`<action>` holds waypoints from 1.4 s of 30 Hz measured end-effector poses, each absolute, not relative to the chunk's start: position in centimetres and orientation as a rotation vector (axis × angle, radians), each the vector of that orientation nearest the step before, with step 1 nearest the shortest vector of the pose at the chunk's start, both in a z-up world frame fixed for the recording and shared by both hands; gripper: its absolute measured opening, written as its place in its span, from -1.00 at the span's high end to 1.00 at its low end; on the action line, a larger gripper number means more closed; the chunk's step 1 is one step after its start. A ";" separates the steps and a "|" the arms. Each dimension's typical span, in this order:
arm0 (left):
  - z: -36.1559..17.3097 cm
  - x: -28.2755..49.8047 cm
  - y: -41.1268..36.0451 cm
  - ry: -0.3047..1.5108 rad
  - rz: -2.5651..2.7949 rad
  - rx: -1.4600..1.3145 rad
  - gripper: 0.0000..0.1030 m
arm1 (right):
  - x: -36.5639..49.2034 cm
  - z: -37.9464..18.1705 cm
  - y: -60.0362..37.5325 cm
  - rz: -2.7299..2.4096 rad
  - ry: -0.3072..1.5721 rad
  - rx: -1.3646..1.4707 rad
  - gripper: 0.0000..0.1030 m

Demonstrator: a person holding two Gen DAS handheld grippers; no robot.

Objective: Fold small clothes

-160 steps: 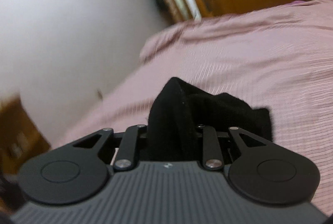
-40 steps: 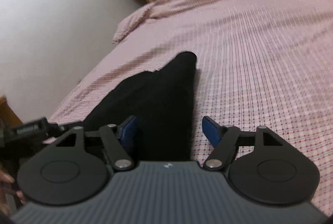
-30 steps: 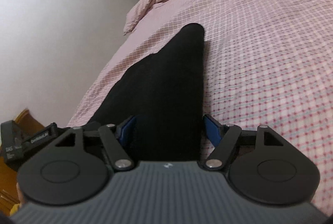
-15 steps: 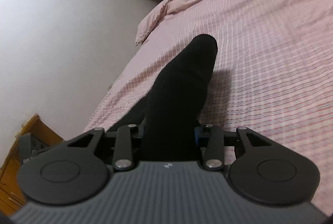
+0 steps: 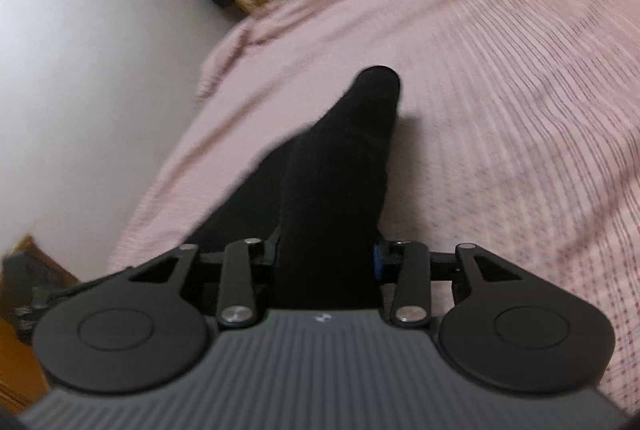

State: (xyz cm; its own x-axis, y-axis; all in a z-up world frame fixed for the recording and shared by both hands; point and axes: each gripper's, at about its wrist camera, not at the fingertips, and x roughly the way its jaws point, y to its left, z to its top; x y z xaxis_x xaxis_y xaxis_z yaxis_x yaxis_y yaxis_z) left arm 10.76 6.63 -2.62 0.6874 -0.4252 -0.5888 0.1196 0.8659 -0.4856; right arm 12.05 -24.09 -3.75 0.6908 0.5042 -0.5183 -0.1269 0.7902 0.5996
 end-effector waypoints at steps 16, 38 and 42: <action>0.9 6.2 5.3 0.706 -0.145 -0.129 -0.13 | 4.5 0.5 -25.2 0.326 0.522 0.338 0.21; 1.5 1.9 3.5 0.771 -0.115 -0.143 -0.66 | -0.1 2.1 -22.0 0.291 0.535 0.177 -0.42; 1.7 0.4 1.5 0.780 -0.101 -0.078 -0.75 | -1.6 1.8 -21.4 0.261 0.595 0.129 -0.64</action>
